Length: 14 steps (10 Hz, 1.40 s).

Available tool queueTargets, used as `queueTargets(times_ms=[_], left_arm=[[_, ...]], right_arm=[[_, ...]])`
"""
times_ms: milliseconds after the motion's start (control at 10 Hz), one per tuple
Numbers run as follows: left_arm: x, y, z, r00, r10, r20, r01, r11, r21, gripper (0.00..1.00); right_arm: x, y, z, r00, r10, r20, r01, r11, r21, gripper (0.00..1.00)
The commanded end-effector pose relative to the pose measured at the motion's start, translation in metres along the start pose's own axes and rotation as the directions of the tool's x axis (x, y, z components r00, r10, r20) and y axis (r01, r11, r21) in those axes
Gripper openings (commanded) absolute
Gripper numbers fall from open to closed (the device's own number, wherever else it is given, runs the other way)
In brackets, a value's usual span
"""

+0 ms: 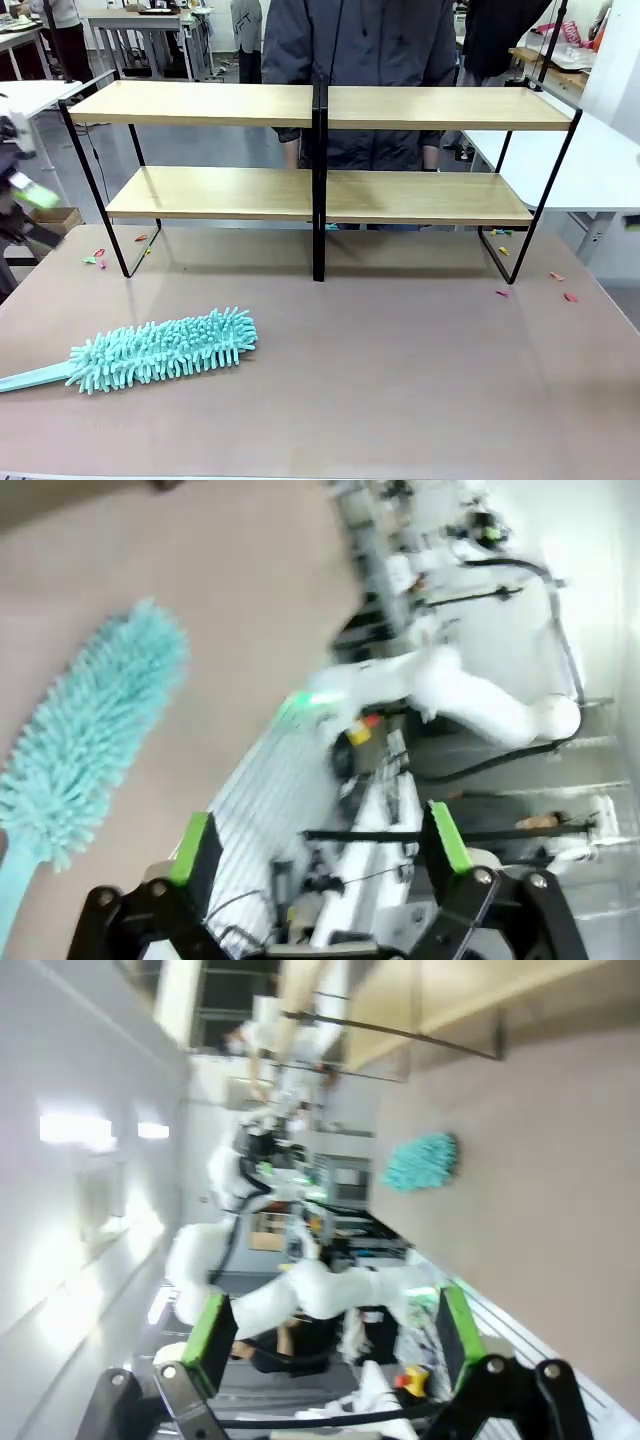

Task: Clean the shelves.
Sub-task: Place the Duster on the table.

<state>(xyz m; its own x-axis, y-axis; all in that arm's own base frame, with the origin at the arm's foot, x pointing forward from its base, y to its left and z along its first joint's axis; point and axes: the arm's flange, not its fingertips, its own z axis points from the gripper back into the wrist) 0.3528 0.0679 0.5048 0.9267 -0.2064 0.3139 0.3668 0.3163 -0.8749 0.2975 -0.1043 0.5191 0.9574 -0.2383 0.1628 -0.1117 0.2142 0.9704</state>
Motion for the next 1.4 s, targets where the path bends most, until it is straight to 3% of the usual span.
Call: queueTargets(times_ms=[0, 200, 300, 400, 1300], left_arm=[[-0.008, -0.005, 0.029, 0.991, -0.005, 0.132, 0.02, 0.993, -0.113, 1.0], [-0.024, -0.024, 0.066, 0.965, -0.054, 0.257, 0.099, 0.981, -0.166, 1.0], [-0.026, -0.028, 0.073, 0.976, -0.097, 0.194, 0.135, 0.972, -0.191, 1.0], [-0.023, -0.019, 0.06, 0.98, -0.012, 0.201, 0.042, 0.988, -0.146, 1.0], [-0.023, -0.019, 0.06, 0.98, -0.012, 0.201, 0.042, 0.988, -0.146, 1.0]], right_arm=[[0.003, 0.016, 0.018, 0.998, -0.036, 0.051, 0.03, 0.993, 0.116, 1.0], [-0.003, 0.044, 0.028, 0.997, 0.048, 0.062, -0.053, 0.996, 0.071, 1.0], [-0.001, 0.048, 0.022, 0.993, 0.101, 0.059, -0.1, 0.995, -0.022, 1.0], [-0.003, 0.03, 0.03, 0.998, 0.023, 0.059, -0.029, 0.995, 0.1, 1.0], [-0.003, 0.03, 0.03, 0.998, 0.023, 0.059, -0.029, 0.995, 0.1, 1.0]])
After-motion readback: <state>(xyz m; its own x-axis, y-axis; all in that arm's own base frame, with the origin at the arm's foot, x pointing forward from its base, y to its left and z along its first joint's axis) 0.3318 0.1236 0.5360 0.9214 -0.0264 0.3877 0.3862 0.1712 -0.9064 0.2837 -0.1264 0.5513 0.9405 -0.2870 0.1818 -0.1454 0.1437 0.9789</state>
